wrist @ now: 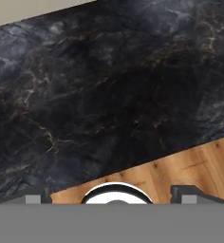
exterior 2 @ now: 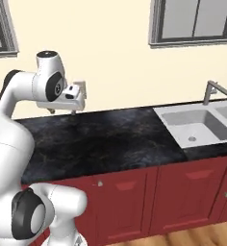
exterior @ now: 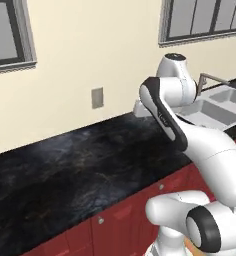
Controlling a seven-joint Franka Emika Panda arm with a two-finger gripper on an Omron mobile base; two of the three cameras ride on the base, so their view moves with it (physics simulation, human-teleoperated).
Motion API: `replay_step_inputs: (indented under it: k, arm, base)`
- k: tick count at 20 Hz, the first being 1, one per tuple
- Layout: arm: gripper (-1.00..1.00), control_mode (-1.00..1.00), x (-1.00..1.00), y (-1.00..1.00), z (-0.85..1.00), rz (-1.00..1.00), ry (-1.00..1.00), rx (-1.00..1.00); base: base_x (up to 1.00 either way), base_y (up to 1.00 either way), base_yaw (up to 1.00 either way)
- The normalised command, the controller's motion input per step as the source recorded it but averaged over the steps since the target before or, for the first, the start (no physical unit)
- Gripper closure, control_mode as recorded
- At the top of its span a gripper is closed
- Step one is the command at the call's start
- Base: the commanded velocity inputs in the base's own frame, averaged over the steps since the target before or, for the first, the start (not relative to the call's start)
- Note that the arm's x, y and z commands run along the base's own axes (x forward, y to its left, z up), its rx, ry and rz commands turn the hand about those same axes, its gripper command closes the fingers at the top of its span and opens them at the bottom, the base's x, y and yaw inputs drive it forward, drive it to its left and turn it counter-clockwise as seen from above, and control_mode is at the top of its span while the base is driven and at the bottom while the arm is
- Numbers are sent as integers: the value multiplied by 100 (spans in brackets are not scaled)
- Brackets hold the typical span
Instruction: Navigate to the range hood.
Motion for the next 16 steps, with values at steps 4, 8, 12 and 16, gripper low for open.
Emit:
replay_step_inputs:
  k: [4,8,12,16]
  arm:
    - [-100,100,0,0,0,0,0,0]
    - [-100,100,0,0,0,0,0,0]
    - [-100,100,0,0,0,0,0,0]
    - [-100,100,0,0,0,0,0,0]
  base:
    - [14,-47,-77]
    - [23,-49,-76]
    - [26,-54,-75]
    - [22,-61,-73]
